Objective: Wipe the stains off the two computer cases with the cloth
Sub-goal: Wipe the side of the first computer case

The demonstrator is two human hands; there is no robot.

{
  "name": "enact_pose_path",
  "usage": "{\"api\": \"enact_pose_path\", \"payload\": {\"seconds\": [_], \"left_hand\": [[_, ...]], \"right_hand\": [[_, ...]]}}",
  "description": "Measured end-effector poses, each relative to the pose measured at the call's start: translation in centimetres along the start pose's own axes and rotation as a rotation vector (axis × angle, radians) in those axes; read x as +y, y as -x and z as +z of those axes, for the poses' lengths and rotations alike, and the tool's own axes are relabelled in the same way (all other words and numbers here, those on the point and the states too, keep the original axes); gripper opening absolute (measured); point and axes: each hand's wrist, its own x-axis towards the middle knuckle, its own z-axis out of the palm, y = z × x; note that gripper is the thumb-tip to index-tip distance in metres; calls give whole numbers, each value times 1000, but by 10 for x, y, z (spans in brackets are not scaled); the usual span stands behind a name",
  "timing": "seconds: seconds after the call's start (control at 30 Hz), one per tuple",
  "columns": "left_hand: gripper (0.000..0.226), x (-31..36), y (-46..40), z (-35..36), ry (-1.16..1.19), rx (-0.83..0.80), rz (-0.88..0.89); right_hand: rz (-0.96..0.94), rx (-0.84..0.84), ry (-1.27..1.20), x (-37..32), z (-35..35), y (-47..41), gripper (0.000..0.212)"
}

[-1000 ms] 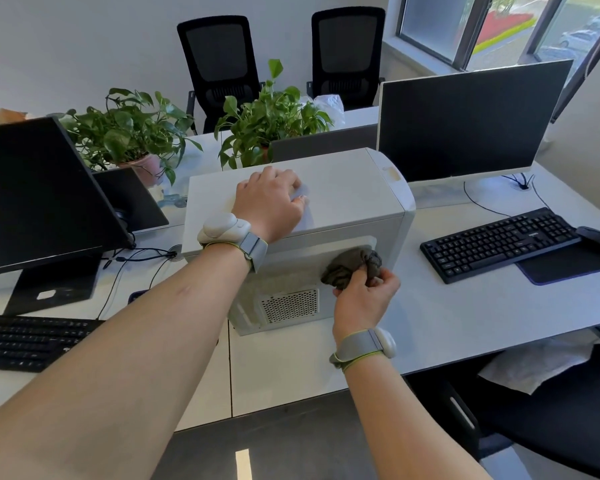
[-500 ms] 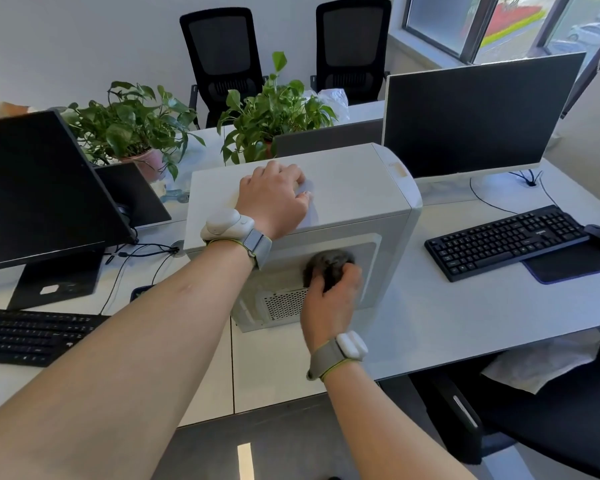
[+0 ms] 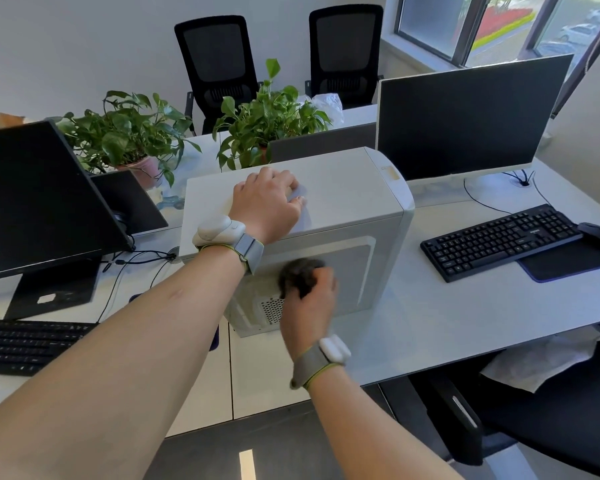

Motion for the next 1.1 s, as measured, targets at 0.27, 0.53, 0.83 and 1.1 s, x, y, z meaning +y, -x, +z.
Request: {"api": "enact_pose_path", "payload": {"seconds": [0.27,0.53,0.83,1.1], "left_hand": [[30,-2,1,-1,-9,17,12],[30,-4,-2,-2,33,-12,-20],[19,-25,3,-31,909,17,-276],[29,-40,-5,-35,670,-241,-102]], "right_hand": [[228,345,-395,11,-49,-53,37],[35,-83,-34,2,-16,-12,27],[294,357,-439,-2,-53,-49,37],[147,-48,-160,-9,-1,6,29]]}}
